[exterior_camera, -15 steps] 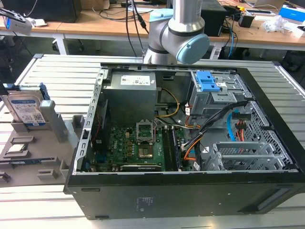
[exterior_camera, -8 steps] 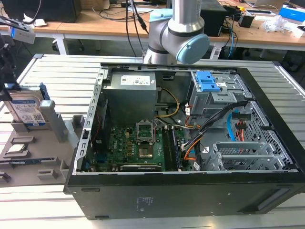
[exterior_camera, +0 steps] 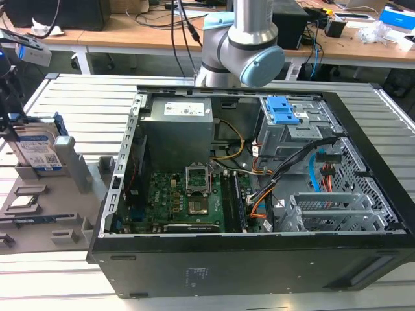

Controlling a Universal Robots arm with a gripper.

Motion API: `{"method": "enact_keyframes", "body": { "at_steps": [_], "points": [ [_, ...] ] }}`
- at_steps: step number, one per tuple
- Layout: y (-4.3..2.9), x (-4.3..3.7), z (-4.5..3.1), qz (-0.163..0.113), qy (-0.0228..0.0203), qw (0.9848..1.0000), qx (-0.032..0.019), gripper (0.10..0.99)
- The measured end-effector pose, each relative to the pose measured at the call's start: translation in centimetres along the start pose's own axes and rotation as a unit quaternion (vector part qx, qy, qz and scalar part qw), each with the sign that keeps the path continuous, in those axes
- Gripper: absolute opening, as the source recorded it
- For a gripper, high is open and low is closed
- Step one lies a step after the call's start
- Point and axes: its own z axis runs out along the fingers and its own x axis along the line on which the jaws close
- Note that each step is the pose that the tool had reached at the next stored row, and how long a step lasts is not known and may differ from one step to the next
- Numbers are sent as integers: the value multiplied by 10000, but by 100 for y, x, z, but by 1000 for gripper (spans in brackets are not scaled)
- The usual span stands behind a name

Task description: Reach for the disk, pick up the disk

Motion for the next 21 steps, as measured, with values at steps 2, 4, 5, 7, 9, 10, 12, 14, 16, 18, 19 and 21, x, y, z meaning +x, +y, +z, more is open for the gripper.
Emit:
{"method": "enact_keyframes", "body": {
  "at_steps": [2,4,5,7,9,10,12,14,16,18,19,21],
  "points": [
    [-1,-2,21,0,0,10000,0,541],
    [-2,-3,45,0,0,10000,0,541],
    [-2,-4,52,1,0,10000,0,541],
    [-2,-4,57,1,1,10000,-2,541],
    [-2,-3,59,0,5,10000,-1,541],
    [-2,-3,60,0,7,10000,-1,541],
    [-2,-3,60,1,12,10000,0,541],
    [-2,-3,60,1,16,10000,-1,541],
    [-2,-4,60,1,19,10000,-1,525],
    [-2,-3,60,1,25,10000,-1,396],
    [-2,-3,60,1,26,10000,-2,396],
    [-2,-4,60,1,30,10000,-2,369]
  ]
}}
